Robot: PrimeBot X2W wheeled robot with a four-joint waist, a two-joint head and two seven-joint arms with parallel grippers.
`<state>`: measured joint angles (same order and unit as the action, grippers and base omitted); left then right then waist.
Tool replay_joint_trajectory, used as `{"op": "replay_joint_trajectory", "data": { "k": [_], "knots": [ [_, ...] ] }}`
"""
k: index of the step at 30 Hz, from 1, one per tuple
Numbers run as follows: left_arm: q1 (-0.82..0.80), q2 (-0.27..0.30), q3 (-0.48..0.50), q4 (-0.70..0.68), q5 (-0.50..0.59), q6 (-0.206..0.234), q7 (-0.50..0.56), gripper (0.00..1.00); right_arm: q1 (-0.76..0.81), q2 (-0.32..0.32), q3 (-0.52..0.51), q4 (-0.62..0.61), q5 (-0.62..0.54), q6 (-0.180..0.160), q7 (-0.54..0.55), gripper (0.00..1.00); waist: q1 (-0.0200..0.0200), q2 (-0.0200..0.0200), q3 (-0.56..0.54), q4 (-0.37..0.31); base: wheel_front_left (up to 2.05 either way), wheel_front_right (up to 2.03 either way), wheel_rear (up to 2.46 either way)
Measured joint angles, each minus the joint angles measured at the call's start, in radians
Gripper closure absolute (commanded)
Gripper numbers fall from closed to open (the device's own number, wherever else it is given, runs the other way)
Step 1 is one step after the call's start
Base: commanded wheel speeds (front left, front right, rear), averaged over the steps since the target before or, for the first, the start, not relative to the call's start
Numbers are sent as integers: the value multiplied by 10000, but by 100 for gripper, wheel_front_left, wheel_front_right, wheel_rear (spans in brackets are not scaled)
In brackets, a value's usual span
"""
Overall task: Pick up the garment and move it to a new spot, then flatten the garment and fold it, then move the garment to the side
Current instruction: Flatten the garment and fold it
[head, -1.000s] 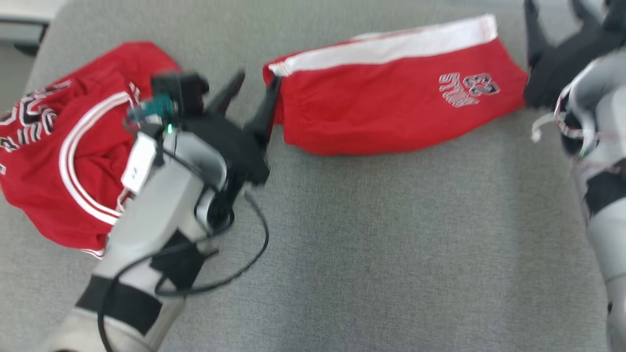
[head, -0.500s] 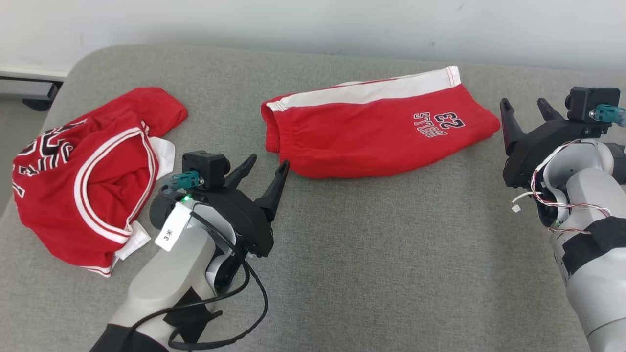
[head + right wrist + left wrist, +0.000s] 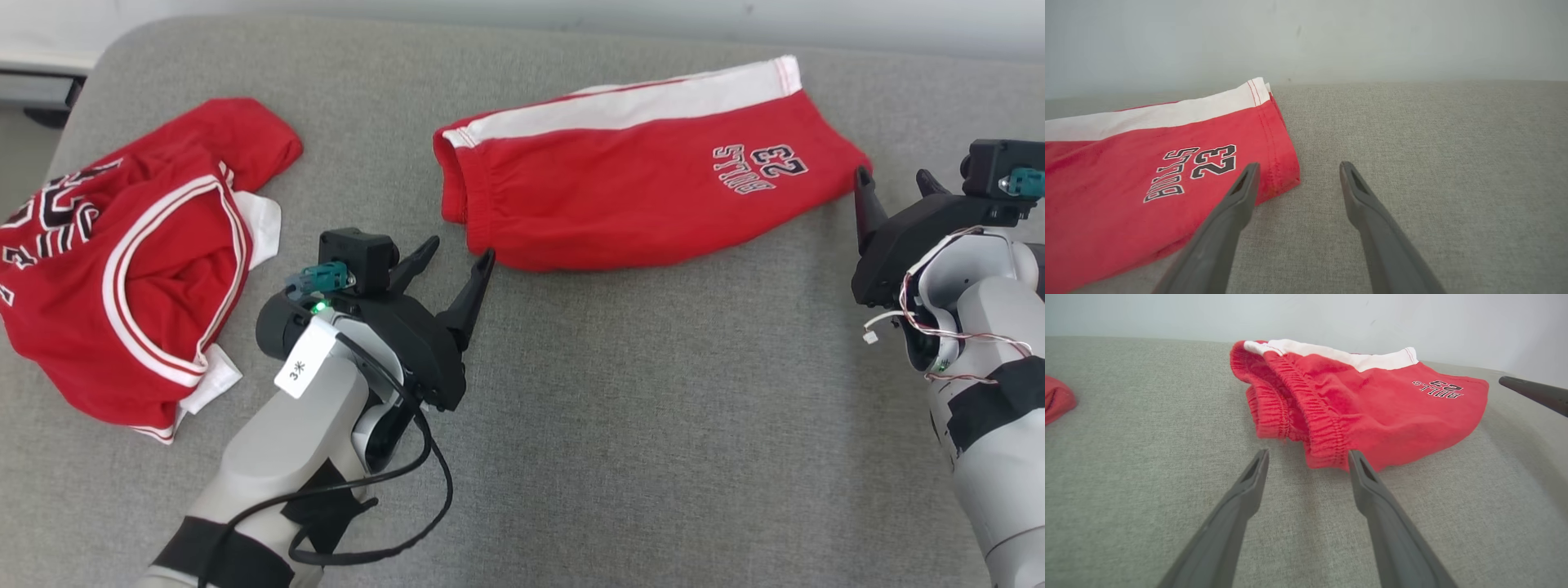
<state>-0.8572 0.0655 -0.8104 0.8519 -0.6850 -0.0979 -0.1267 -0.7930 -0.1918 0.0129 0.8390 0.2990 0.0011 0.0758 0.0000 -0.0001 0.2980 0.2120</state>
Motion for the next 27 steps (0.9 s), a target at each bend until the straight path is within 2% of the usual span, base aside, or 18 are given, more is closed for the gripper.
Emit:
{"op": "replay_joint_trajectory", "data": {
  "k": [13,20,22,23,24,25,26,27],
  "knots": [
    [-354,-102,-165,341,261,-8,29,0,-497,109,-305,376,439,-211,389,0,0,2,722,212,0,0,0],
    [-363,-161,-192,497,261,-81,25,0,-767,119,-286,658,437,-464,669,0,0,1,838,313,0,0,0],
    [-401,-194,-192,556,259,-81,25,0,-783,119,-286,686,437,-466,752,10,0,1,852,326,0,0,0],
    [-430,-199,-194,598,259,-82,23,0,-783,123,-284,708,437,-468,757,27,0,1,858,332,0,0,0],
    [-473,-205,-199,629,257,-82,12,0,-784,121,-284,715,437,-502,786,37,0,1,864,337,0,0,0],
    [-517,-207,-203,635,257,-84,-2,0,-791,121,-284,725,437,-535,821,58,0,1,871,341,0,0,0],
    [-536,-213,-203,635,257,-88,-19,0,-801,125,-282,738,437,-537,842,69,0,1,879,343,0,0,0],
    [-543,-221,-217,639,257,-90,-21,0,-821,130,-272,755,437,-535,876,72,0,1,887,344,0,0,0]
  ]
}}
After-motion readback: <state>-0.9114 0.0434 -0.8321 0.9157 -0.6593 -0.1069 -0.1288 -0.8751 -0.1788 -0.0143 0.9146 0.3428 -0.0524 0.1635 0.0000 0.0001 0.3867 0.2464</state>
